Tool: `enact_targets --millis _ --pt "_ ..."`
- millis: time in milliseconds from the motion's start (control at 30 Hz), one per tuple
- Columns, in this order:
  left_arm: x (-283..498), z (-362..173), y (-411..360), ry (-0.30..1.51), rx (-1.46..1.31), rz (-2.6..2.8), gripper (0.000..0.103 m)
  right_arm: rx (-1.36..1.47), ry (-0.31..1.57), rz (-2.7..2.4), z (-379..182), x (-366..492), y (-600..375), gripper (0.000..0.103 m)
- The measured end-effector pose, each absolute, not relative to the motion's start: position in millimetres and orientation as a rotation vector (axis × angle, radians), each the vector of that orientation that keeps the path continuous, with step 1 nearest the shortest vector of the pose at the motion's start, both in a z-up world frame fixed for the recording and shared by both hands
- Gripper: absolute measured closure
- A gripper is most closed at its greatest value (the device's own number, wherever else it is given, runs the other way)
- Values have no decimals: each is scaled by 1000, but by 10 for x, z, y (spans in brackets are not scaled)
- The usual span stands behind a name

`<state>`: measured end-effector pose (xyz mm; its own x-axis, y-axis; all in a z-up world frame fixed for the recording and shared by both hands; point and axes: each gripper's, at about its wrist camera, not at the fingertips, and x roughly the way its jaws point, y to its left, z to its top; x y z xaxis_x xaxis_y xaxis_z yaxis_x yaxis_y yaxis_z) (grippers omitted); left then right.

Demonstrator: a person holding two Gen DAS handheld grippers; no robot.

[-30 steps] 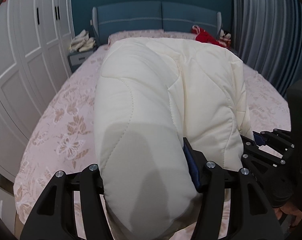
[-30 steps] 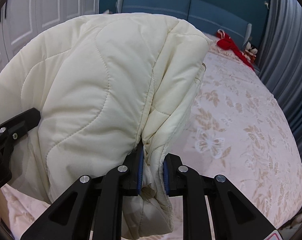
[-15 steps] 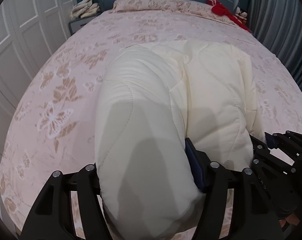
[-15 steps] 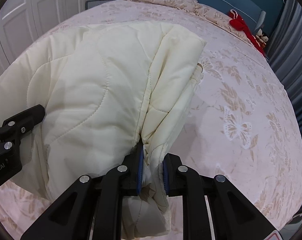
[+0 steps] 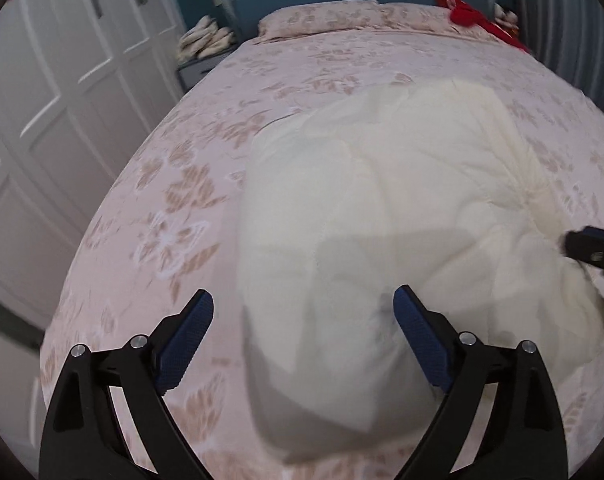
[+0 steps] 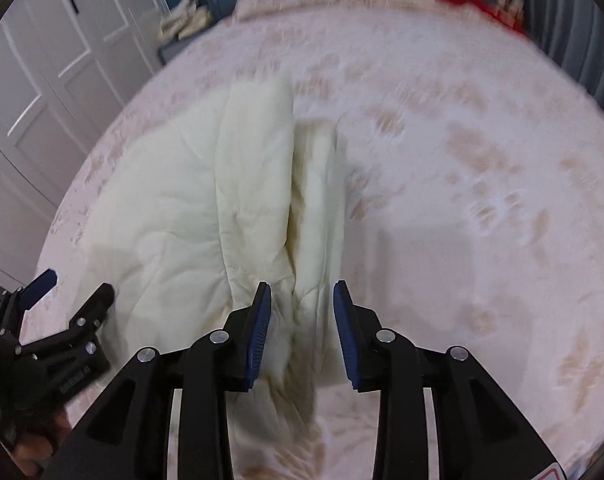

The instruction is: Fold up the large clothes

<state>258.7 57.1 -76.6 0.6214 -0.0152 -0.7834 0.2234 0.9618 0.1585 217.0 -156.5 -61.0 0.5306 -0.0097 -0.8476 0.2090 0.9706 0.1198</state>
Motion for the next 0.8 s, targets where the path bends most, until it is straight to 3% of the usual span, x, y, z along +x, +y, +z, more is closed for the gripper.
enact_targets --millis 67,167,333,800 --pt "2521 -698 658 906 214 -115 14 135 966 -139 -436 2002 -1483 73" --pt "2396 -609 714 917 201 -68 14 29 947 -109 -295 1805 -1269 82" --pt "2246 -566 741 955 176 -35 14 -38 986 -56 -413 1725 -1021 89" --pt "2202 -912 737 1063 177 0 13 -82 1130 -104 -1172 1940 -1108 90"
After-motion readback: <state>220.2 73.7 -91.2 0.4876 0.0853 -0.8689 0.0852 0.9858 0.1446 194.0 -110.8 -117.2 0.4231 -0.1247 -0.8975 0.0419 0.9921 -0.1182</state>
